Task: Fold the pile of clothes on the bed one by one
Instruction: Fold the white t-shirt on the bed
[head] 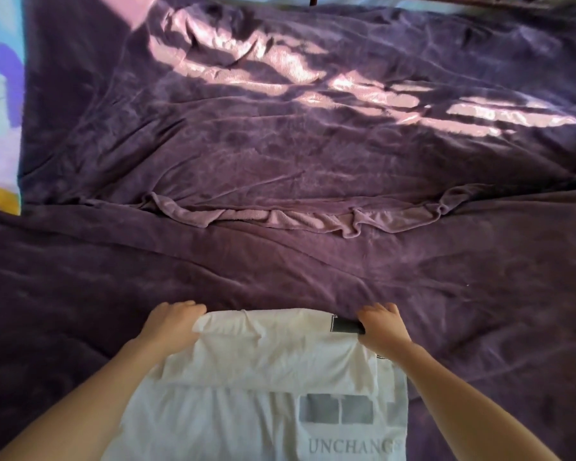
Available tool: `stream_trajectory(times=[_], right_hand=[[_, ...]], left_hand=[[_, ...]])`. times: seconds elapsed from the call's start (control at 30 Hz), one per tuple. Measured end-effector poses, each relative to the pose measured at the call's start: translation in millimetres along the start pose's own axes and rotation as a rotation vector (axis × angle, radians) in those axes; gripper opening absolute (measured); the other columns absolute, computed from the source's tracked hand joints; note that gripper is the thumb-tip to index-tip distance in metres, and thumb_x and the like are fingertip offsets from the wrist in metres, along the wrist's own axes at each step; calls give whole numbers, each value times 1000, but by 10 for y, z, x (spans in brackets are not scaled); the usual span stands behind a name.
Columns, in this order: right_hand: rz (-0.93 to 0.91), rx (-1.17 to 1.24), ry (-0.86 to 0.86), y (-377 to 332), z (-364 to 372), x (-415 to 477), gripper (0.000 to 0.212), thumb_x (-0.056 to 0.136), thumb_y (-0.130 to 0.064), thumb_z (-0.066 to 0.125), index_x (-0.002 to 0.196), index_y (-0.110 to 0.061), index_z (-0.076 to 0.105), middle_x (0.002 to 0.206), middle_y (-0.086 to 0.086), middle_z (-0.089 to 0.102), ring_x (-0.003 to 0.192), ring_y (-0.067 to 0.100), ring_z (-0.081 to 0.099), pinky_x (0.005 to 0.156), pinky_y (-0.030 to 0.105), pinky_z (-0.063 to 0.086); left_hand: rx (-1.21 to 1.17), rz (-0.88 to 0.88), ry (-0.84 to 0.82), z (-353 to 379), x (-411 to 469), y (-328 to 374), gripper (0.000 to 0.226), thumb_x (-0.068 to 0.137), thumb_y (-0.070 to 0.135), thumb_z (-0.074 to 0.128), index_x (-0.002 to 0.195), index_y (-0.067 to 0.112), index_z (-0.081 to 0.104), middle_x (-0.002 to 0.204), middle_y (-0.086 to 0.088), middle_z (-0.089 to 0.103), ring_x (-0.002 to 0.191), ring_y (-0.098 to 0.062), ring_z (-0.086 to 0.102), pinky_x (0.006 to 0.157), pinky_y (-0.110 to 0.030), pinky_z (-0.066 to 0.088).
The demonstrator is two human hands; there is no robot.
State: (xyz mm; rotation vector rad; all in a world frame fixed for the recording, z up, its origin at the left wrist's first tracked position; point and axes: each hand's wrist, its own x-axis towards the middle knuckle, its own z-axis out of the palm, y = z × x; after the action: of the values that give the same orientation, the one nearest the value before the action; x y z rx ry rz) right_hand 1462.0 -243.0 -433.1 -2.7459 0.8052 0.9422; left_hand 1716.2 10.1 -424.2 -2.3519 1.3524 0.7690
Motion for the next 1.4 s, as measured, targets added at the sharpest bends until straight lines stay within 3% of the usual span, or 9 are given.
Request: stream_trajectory(times=[0.17, 0.4, 0.5, 0.6, 0.77, 0.83, 0.93, 1.07, 1.4], right_hand=[[101, 85, 265, 68, -321, -227, 21, 83, -20, 54, 102, -14, 60, 108, 2, 61, 109, 23, 52, 97, 32, 25], [137, 77, 137, -131, -389, -695, 28, 86, -22, 50, 113, -19, 56, 119, -1, 53, 119, 20, 43, 99, 32, 29], [125, 113, 264, -213, -157, -1063, 22, 80, -18, 54, 102, -19, 58, 106, -2, 58, 109, 21, 51, 92, 33, 32], [-37, 202, 412, -293, 170, -1491, 26, 55, -21, 56, 78, -25, 45, 78, -2, 60, 83, 20, 51, 73, 32, 33], [22, 248, -24, -562, 1168, -2058, 80, 16, -50, 74, 87, -32, 45, 93, -6, 62, 88, 15, 57, 59, 30, 53], [81, 228, -117, -655, 1231, -2161, 77, 34, -57, 81, 99, -33, 47, 104, -6, 61, 100, 13, 56, 70, 38, 53], [320, 387, -40, -802, 1124, -2180, 38, 91, -42, 47, 127, -28, 44, 133, -5, 44, 127, 16, 39, 101, 35, 33], [622, 642, 11, -759, 1041, -2049, 40, 92, -32, 46, 129, -20, 41, 134, 4, 42, 124, 25, 38, 100, 40, 33], [936, 1137, 275, -566, 1123, -1830, 59, 84, -26, 66, 131, -3, 38, 135, 22, 40, 123, 40, 40, 96, 47, 35]], left_hand=[[-95, -41, 213, -354, -175, -118, 16, 88, 35, 51, 90, 27, 38, 109, 6, 54, 108, -16, 55, 80, -29, 37], [-8, -41, 276, -250, -653, 5, 28, 82, 32, 64, 104, 19, 52, 105, 3, 54, 105, -19, 55, 81, -33, 41], [-74, 41, 401, 57, -1045, 10, 49, 33, 13, 89, 68, 16, 55, 66, 1, 55, 60, -25, 60, 50, -34, 48], [-64, 64, 457, 464, -1419, 43, 58, 15, -2, 84, 62, 15, 54, 56, 0, 49, 48, -26, 54, 41, -36, 46], [-187, -130, 236, 1360, -1922, 224, 78, 5, 0, 82, 78, 14, 59, 71, -6, 53, 70, -29, 50, 42, -39, 44], [-256, -198, 146, 1521, -2009, 285, 84, 0, 7, 82, 83, 10, 69, 86, -10, 53, 84, -30, 45, 44, -42, 46], [-276, -278, 92, 1360, -2118, 479, 79, 18, 19, 89, 94, 6, 71, 99, -15, 57, 96, -33, 49, 55, -47, 50], [-343, -504, 6, 1135, -2165, 718, 66, 89, 46, 48, 146, 25, 22, 152, -5, 18, 139, -25, 19, 106, -40, 30], [-415, -539, -128, 1344, -2328, 724, 69, 92, 45, 40, 147, 36, 0, 157, 5, -10, 138, -23, 18, 107, -41, 28]])
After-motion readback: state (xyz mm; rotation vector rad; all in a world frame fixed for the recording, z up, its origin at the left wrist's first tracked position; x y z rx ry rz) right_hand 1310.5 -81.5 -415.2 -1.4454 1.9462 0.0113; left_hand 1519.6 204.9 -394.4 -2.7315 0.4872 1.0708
